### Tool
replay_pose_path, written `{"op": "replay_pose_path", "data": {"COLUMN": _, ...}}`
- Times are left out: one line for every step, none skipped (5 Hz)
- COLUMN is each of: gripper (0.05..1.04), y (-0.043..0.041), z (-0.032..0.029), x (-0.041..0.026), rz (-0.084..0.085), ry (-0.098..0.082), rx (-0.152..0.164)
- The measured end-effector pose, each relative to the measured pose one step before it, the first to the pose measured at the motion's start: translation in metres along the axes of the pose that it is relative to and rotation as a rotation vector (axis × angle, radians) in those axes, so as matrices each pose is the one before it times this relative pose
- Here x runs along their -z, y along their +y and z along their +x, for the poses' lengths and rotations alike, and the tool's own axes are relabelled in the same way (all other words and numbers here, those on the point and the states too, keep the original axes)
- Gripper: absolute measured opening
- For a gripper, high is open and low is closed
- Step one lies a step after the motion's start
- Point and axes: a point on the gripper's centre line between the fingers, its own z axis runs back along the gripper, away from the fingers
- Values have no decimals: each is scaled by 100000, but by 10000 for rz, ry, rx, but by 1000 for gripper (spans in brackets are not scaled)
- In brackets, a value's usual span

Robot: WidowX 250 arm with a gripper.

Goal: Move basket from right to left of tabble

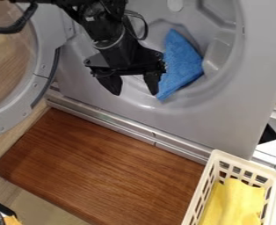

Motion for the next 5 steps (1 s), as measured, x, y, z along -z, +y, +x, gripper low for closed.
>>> {"op": "replay_pose_path", "data": {"gripper": 1001, "y": 131, "z": -634, "x": 613, "rz": 85, "ry": 262, "rx": -105}}
{"op": "replay_pose_path", "data": {"gripper": 1001, "y": -2388, "z": -1721, "x": 814, "rz": -78, "ry": 7, "rx": -83}}
{"op": "replay_pose_path", "data": {"gripper": 1001, "y": -2741, "z": -1569, "x": 934, "rz": -250, "ry": -33, "rx": -375}}
{"op": "replay_pose_path", "data": {"gripper": 1001, "y": -1995, "z": -1896, "x": 536, "rz": 160, "ry": -52, "rx": -195}}
{"op": "replay_pose_path", "data": {"gripper": 1001, "y": -680, "z": -2272, "x": 1497, "rz": 279, "ry": 370, "rx": 165}}
